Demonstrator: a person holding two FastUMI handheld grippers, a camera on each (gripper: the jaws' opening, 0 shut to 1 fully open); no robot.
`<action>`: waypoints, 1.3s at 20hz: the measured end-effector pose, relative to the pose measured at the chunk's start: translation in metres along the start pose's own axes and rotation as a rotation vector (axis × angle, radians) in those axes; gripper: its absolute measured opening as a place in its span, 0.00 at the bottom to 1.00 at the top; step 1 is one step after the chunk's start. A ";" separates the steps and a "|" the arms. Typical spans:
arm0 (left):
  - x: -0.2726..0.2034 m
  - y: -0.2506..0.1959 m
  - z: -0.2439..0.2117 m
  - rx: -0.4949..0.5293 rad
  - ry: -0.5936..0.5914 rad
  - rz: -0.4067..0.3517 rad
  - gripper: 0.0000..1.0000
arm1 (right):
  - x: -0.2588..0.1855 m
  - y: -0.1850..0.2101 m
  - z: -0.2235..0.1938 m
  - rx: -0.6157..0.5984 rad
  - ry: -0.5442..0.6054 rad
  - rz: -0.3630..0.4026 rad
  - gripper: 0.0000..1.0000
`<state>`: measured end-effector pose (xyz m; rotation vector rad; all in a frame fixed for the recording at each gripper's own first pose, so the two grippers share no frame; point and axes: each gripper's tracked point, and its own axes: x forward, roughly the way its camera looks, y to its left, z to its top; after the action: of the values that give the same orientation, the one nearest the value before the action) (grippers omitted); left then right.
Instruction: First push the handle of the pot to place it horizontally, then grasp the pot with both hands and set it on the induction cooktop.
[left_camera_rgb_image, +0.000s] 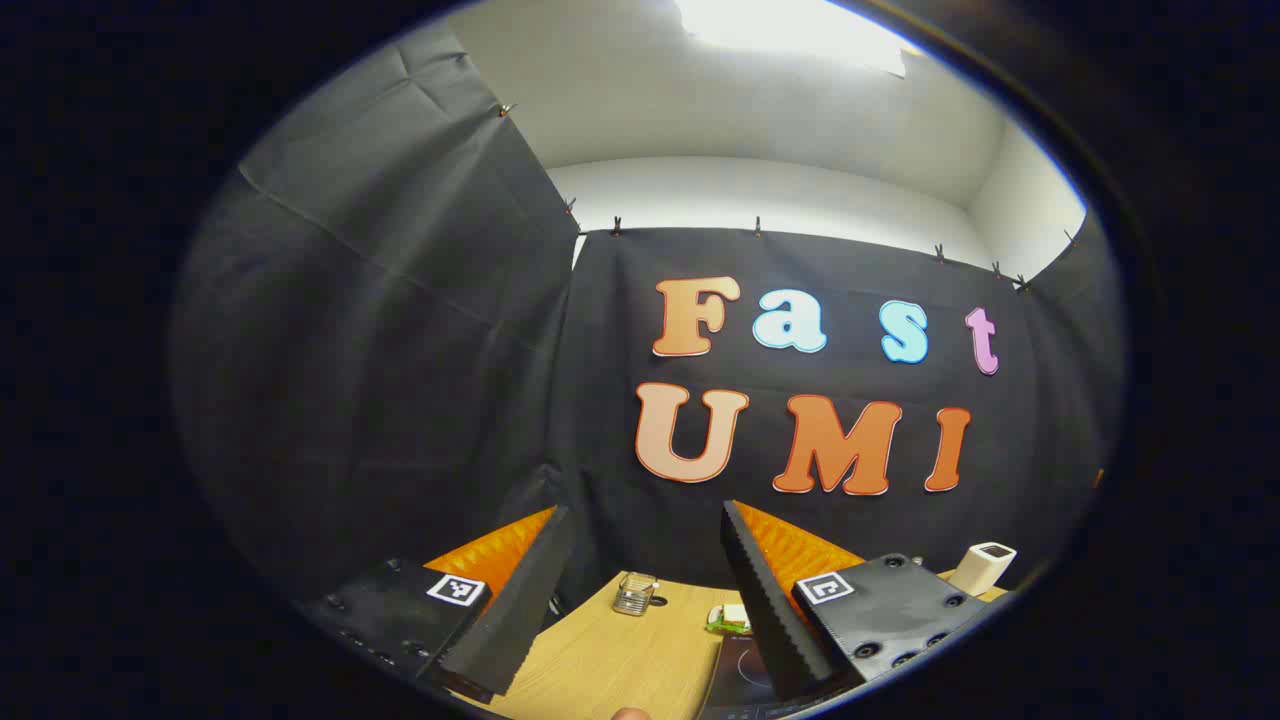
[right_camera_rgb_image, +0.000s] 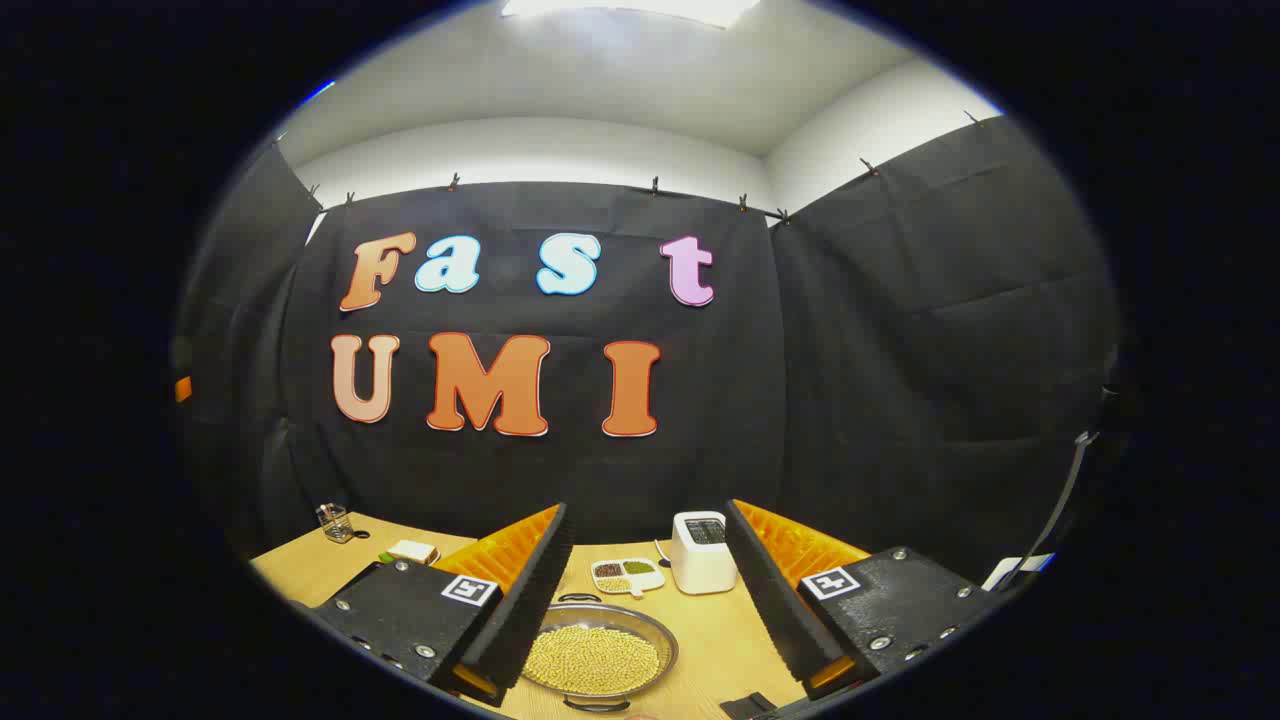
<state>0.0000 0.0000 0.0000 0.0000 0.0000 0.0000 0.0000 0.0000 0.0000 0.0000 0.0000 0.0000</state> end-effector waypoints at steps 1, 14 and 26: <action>0.001 -0.007 0.002 0.006 -0.011 -0.007 0.96 | 0.001 -0.005 -0.001 -0.008 0.006 -0.008 0.95; -0.002 -0.038 0.024 0.022 -0.030 -0.075 0.98 | -0.009 -0.018 0.014 0.038 0.042 -0.035 0.95; -0.013 -0.035 0.023 0.024 -0.003 -0.076 0.97 | -0.021 0.011 0.019 -0.048 0.016 0.054 0.75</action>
<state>-0.0127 -0.0348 0.0225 0.0240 -0.0030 -0.0764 -0.0215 0.0114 0.0186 -0.0478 0.0163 0.0536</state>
